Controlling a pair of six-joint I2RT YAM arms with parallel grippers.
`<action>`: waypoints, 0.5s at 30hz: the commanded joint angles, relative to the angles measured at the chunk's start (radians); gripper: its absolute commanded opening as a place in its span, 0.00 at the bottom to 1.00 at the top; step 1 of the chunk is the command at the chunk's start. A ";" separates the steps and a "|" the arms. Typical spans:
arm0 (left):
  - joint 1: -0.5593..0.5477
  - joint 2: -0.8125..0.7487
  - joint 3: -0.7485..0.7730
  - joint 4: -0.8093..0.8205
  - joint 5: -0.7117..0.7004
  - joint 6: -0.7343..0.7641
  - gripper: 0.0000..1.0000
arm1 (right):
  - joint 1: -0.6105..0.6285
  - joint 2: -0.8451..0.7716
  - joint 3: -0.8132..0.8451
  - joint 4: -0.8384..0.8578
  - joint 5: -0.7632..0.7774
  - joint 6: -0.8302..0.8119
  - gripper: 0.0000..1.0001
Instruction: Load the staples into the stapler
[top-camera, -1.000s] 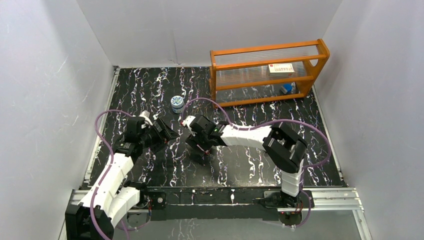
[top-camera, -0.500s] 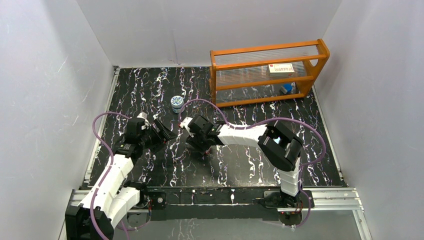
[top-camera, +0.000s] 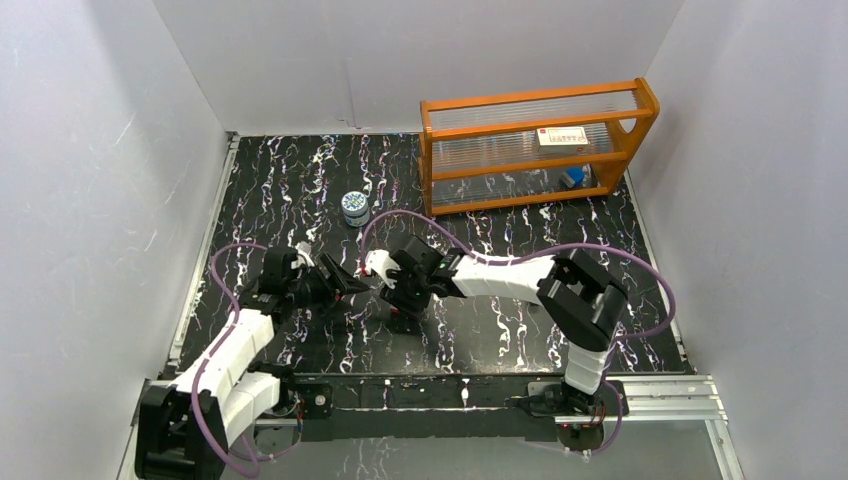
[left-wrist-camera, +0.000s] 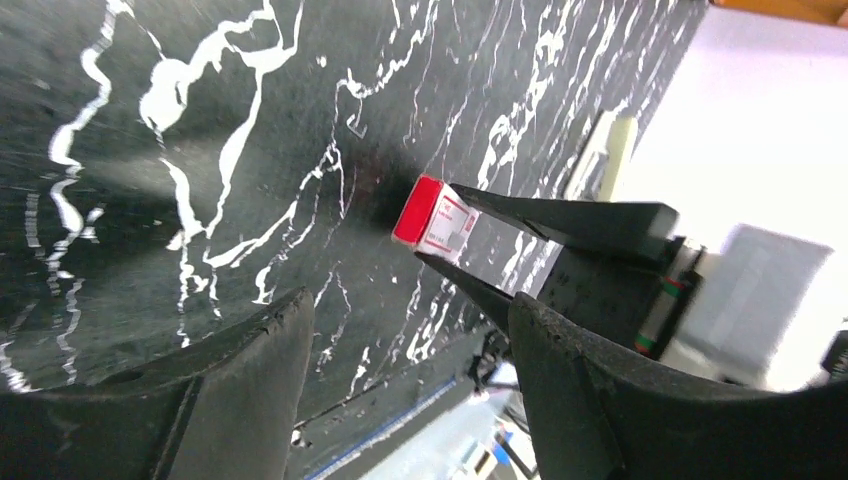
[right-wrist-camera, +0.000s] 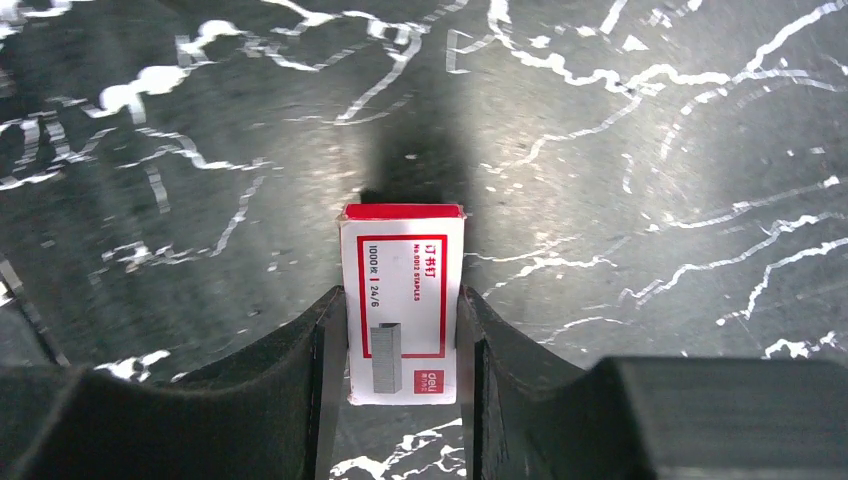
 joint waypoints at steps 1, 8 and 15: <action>0.005 0.058 -0.064 0.187 0.239 -0.078 0.68 | -0.002 -0.107 -0.044 0.108 -0.174 -0.066 0.43; -0.051 0.126 -0.127 0.435 0.328 -0.160 0.55 | -0.002 -0.131 -0.082 0.143 -0.254 -0.049 0.43; -0.061 0.190 -0.225 0.661 0.344 -0.270 0.38 | -0.002 -0.127 -0.080 0.161 -0.249 -0.031 0.44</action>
